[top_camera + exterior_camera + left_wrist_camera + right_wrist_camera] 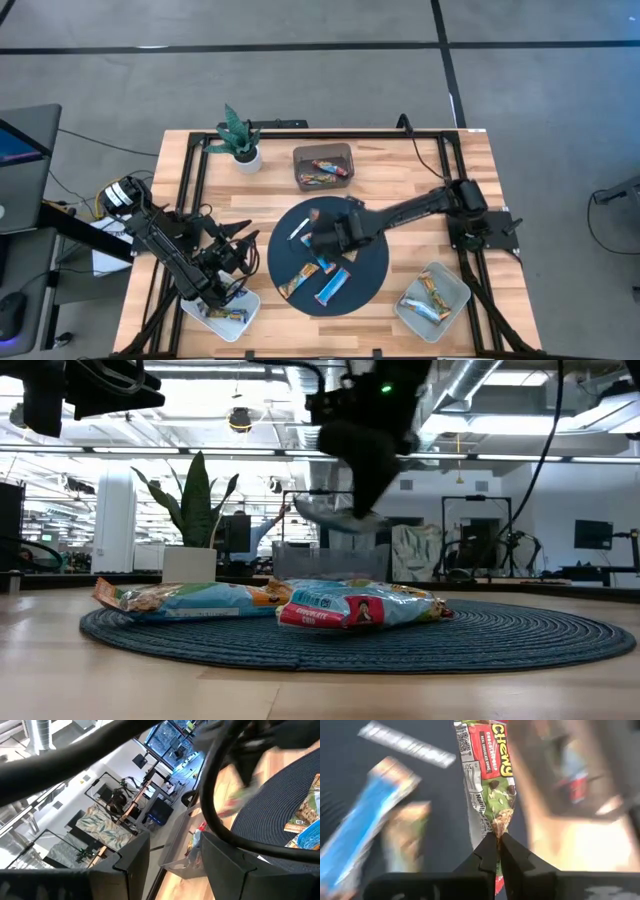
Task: Pick and place Granola Bars by type
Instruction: Put the red granola bar into the black bin, then put the yellow granola bar into the gray bin
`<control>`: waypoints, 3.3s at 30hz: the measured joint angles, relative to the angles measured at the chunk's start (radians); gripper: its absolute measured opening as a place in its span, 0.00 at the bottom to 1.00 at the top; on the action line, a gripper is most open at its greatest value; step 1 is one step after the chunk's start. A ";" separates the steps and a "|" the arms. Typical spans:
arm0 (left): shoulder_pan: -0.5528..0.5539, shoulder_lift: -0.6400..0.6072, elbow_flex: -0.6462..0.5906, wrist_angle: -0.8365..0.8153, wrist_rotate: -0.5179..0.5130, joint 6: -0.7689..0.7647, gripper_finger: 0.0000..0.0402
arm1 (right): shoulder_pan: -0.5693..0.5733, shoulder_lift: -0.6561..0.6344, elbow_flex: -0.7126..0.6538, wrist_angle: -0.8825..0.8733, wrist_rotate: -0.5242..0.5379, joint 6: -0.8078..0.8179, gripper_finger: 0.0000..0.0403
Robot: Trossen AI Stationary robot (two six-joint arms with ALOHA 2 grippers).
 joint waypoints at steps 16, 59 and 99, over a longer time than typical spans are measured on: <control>0.000 0.000 0.000 -0.003 0.075 0.018 0.42 | -0.413 -0.001 0.022 0.211 -0.038 -0.287 0.01; 0.000 0.000 0.000 0.003 0.020 0.017 0.42 | 0.037 -0.020 -0.091 0.146 -0.209 0.032 0.46; -0.007 0.000 0.001 0.012 0.092 -0.006 0.42 | 0.033 -0.019 -0.201 0.298 -0.322 -0.005 0.59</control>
